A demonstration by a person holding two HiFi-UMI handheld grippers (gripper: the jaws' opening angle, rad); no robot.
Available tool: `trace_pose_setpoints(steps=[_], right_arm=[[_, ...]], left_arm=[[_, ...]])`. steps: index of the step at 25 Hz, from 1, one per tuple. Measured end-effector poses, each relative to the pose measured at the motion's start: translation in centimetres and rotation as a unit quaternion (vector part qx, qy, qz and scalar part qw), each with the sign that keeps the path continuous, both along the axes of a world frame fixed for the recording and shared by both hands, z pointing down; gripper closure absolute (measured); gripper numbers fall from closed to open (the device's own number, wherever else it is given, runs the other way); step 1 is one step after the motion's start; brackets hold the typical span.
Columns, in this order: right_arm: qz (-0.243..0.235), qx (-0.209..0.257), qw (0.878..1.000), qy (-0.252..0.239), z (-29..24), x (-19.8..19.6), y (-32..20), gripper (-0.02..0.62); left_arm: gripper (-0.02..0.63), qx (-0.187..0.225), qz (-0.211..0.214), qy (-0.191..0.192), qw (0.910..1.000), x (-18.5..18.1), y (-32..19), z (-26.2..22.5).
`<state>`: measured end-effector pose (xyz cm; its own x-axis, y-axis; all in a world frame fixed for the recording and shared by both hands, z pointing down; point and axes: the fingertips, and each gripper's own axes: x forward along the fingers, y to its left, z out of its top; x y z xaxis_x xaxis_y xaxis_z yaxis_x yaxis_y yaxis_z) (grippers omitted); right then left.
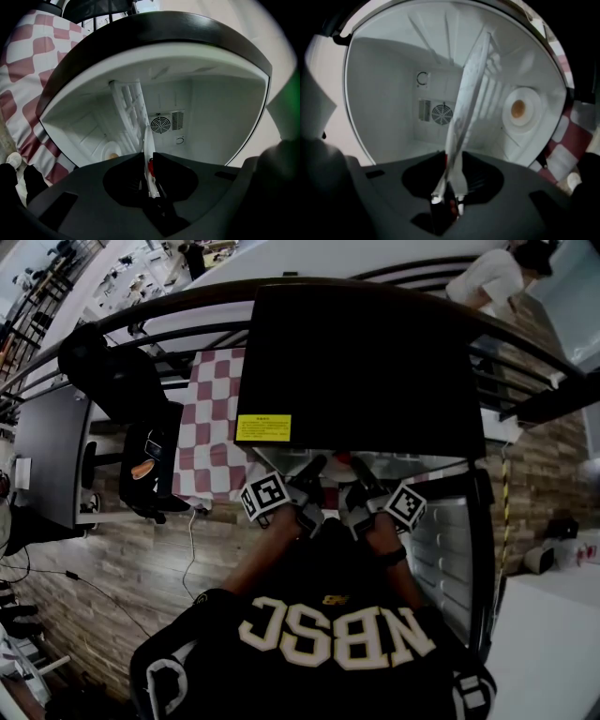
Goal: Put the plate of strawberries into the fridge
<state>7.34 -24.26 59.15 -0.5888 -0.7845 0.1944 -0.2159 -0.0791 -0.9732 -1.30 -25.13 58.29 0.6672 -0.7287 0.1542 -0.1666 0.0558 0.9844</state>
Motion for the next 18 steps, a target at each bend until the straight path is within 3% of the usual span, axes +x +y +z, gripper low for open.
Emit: trace_pose_setpoints(steps=[7,10,15,18], right_arm=[[0.019,0.032,0.999,0.001,-1.1,0.5,0.7,0.394],[0.027,0.046,0.998,0.044,-1.4,1.3,1.2,0.388],[0.023,0.108,0.979,0.172,-1.8,2.4,2.4,0.388],[0.020,0.116,0.974,0.194,-1.6,2.6,3.4,0.388]], left_arm=[[0.459,0.040,0.011,-0.015,0.9990,-0.5,0.6,-1.5],[0.453,0.071,0.018,-0.059,0.9955,-1.2,1.3,-1.9],[0.453,0.145,0.036,-0.142,0.9787,-2.1,2.9,-2.4],[0.453,0.182,0.059,-0.187,0.9636,-1.9,3.9,-2.6]])
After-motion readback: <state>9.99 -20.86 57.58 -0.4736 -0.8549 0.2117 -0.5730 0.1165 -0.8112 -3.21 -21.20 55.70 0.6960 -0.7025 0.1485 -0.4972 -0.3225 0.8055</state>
